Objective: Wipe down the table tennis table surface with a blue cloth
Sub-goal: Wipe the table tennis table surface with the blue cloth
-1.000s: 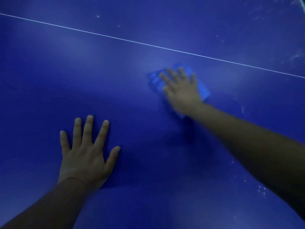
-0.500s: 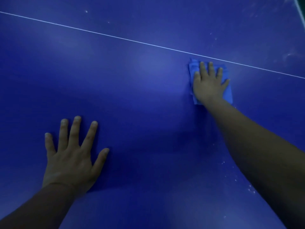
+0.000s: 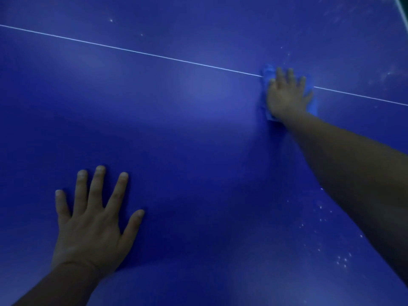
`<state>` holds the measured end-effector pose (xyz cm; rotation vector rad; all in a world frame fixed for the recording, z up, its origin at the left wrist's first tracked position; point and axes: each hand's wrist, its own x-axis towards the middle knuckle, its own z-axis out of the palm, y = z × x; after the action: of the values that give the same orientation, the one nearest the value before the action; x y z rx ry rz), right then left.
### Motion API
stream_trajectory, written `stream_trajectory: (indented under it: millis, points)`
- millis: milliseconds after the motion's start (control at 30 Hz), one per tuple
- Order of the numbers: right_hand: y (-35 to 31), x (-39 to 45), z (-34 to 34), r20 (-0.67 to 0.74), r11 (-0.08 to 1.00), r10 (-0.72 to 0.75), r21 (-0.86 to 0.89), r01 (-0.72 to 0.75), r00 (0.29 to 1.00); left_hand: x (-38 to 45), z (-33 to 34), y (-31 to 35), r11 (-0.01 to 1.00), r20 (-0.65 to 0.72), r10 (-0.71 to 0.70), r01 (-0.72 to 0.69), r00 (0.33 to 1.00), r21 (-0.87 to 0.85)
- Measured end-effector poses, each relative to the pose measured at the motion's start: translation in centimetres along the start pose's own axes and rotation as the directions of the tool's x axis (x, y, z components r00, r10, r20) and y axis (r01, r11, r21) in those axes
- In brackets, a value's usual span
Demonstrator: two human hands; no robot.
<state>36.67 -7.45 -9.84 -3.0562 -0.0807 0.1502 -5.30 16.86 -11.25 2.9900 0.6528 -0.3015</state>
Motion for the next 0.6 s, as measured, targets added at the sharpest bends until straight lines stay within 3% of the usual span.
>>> stream_trajectory:
  millis: [67, 133, 200, 233, 300, 333, 367, 400, 500, 567, 600]
  points:
    - [1.2, 0.1, -0.3, 0.008, 0.979, 0.183, 0.084, -0.183, 0.983, 0.0, 0.0, -0.1, 1.000, -0.002, 0.004, -0.004, 1.000, -0.001]
    - [-0.9, -1.7, 0.2, -0.002, 0.990, 0.128, 0.069, -0.127, 0.992, 0.1, 0.2, -0.2, 1.000, 0.003, 0.005, -0.005, 1.000, 0.007]
    - [-3.9, -5.2, 1.5, -0.010, 0.985, -0.173, -0.024, 0.173, 0.985, 0.0, 0.6, -0.4, 0.999, 0.011, 0.004, -0.005, 1.000, 0.031]
    - [-5.1, -7.5, 2.3, -0.004, 0.924, -0.377, -0.070, 0.376, 0.926, 0.1, 0.6, -0.4, 0.999, 0.012, 0.000, 0.000, 1.000, 0.033]
    - [-5.7, -10.7, 3.1, 0.081, 0.699, -0.705, -0.088, 0.709, 0.705, 0.3, 0.5, -0.3, 1.000, 0.008, -0.002, 0.002, 1.000, 0.025]
    - [-4.9, -10.4, 2.7, 0.121, 0.632, -0.762, -0.078, 0.771, 0.636, 0.3, 0.4, -0.2, 1.000, 0.014, 0.002, -0.003, 1.000, 0.025]
    - [-3.6, -8.8, 2.2, 0.140, 0.643, -0.747, -0.094, 0.760, 0.649, 0.3, 0.3, -0.1, 1.000, 0.017, 0.002, -0.003, 1.000, 0.019]
    - [-2.0, -6.5, 1.9, 0.114, 0.703, -0.686, -0.151, 0.695, 0.719, 0.2, 0.1, 0.0, 1.000, 0.010, -0.001, 0.000, 1.000, 0.012]
    - [4.9, 1.2, 0.2, 0.000, 0.930, -0.325, -0.181, 0.319, 0.946, 0.1, 0.0, 0.1, 1.000, 0.013, 0.003, -0.004, 1.000, 0.009]
    - [7.6, 2.0, -0.7, -0.010, 0.991, -0.123, -0.059, 0.123, 0.992, 0.1, 0.0, 0.0, 1.000, 0.014, 0.002, -0.002, 1.000, -0.004]
    - [7.9, 0.8, -0.5, -0.002, 0.991, -0.130, -0.031, 0.130, 0.992, 0.1, 0.0, -0.1, 1.000, 0.020, 0.003, -0.003, 1.000, -0.003]
